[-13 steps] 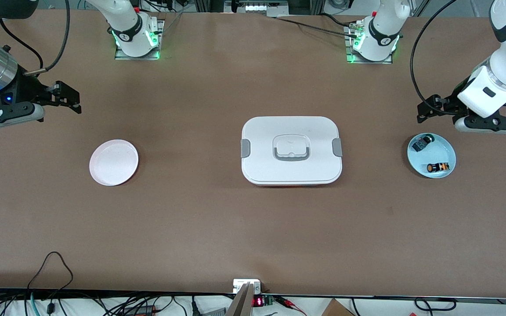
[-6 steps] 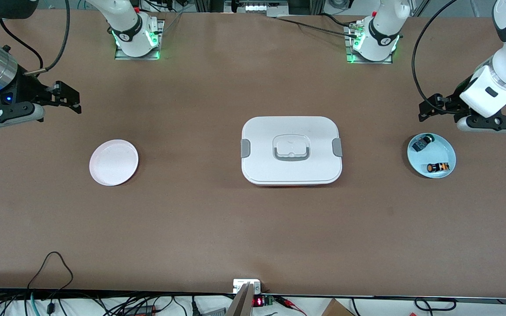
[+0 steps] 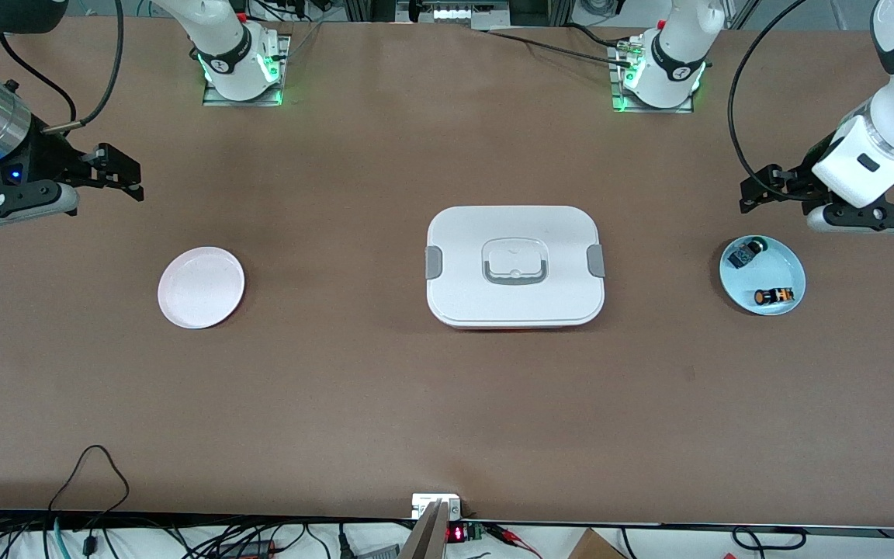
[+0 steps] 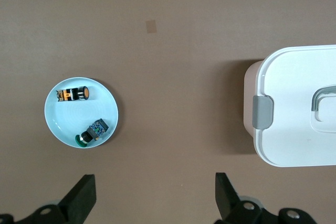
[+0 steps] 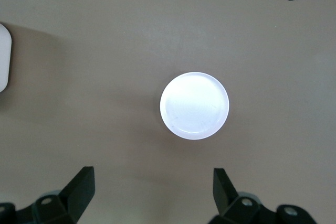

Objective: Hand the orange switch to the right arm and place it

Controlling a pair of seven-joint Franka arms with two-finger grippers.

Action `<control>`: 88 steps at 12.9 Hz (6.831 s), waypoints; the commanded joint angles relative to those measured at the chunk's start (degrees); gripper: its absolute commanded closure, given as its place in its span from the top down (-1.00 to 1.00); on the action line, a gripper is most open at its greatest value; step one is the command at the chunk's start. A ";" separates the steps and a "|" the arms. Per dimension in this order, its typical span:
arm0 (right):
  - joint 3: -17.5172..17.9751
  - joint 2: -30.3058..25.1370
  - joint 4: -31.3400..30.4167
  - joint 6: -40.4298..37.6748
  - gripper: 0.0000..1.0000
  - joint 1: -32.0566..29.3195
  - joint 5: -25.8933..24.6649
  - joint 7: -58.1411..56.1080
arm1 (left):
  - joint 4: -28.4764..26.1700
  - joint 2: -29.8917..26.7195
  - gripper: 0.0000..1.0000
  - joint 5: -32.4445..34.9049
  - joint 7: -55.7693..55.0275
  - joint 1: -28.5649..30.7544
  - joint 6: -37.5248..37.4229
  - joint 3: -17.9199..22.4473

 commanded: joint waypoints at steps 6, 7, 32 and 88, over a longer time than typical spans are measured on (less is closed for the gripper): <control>0.02 -0.19 0.51 -0.55 1.00 -0.17 0.06 0.27 | 1.77 8.67 1.00 1.40 -0.89 5.91 -4.30 0.82; 0.02 -0.19 0.51 -0.55 1.00 -0.17 0.06 0.27 | 1.42 10.16 1.00 1.84 -2.02 6.70 -4.30 0.91; 0.02 -0.10 0.51 -0.55 1.00 -0.17 0.06 0.18 | -7.81 32.41 1.00 6.33 10.01 19.01 35.25 0.73; 0.55 20.11 -3.52 4.62 1.00 8.35 76.25 8.44 | 10.20 40.50 -0.61 -103.70 102.55 -11.74 12.21 -19.48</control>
